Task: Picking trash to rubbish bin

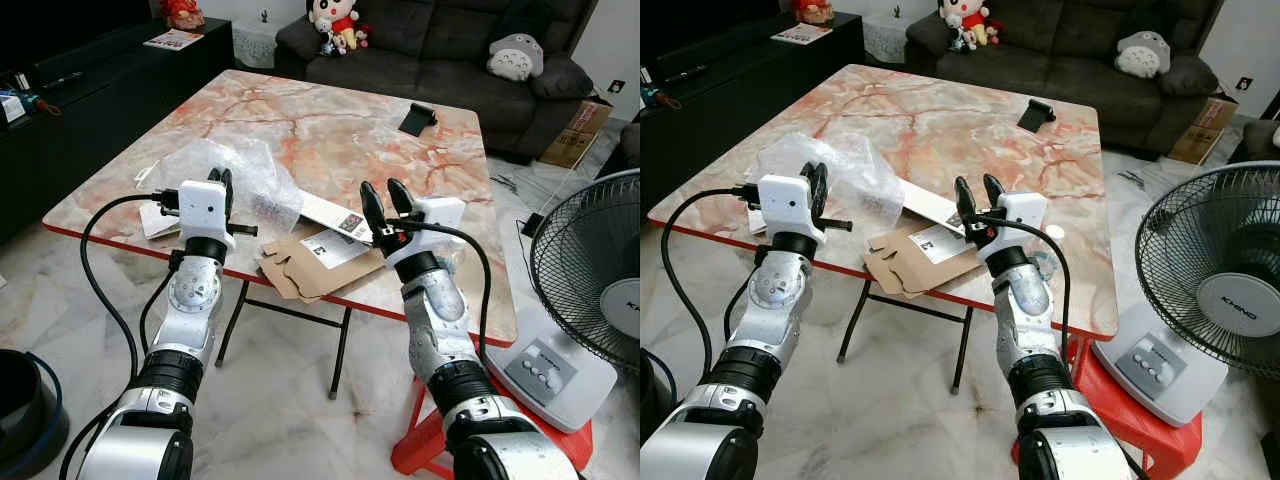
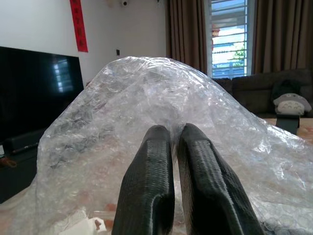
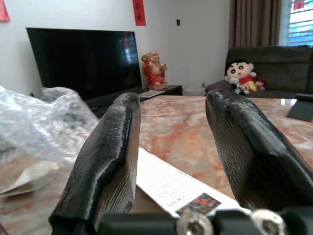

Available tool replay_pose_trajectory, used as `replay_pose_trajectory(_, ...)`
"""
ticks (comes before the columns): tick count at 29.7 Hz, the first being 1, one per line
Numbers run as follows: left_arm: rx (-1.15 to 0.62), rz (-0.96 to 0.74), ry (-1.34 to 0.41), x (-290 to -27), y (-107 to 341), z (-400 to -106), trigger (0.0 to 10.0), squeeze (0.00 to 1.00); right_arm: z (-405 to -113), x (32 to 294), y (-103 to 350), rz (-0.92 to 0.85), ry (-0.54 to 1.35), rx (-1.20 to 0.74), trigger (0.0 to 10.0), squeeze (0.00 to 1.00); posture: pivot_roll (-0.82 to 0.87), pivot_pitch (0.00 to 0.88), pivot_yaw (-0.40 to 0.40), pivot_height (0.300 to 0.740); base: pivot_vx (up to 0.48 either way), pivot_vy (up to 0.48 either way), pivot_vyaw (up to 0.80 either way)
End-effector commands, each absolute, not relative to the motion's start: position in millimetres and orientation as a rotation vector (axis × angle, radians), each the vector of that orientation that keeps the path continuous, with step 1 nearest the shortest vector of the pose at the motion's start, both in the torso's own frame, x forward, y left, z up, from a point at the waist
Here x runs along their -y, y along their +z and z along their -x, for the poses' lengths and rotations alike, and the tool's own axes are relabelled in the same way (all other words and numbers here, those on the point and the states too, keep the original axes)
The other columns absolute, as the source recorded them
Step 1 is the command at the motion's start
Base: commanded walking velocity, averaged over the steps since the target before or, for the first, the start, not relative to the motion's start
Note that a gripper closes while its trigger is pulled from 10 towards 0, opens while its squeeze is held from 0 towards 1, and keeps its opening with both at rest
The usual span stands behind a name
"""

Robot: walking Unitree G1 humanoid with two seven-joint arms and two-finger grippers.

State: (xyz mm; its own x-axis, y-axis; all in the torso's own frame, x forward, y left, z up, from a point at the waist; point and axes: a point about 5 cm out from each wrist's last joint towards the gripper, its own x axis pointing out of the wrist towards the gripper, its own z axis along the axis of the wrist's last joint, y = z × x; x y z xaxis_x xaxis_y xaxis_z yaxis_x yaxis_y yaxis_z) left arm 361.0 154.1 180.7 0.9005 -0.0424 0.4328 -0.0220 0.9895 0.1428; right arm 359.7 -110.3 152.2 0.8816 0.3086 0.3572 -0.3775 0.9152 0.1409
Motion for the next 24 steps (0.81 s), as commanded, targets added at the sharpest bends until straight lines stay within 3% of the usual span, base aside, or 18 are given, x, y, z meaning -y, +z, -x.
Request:
replay_pose_trajectory(1, 0.458, -0.155, -0.023, -150.1, 181.7, -361.8, 10.0, 0.00, -358.6, 117.4, 148.4, -0.205, 0.338, 0.329, 10.0, 0.00, 0.00, 0.000, -0.085, 0.740, 0.000, 0.000, 0.00)
replay_pose_trajectory(24, 0.479, -0.163, -0.020, -150.4, 184.2, -360.8, 10.0, 0.00, -356.2, 117.6, 145.5, -0.215, 0.333, 0.326, 10.0, 0.00, 0.00, 0.023, -0.087, 0.740, 0.000, 0.000, 0.00)
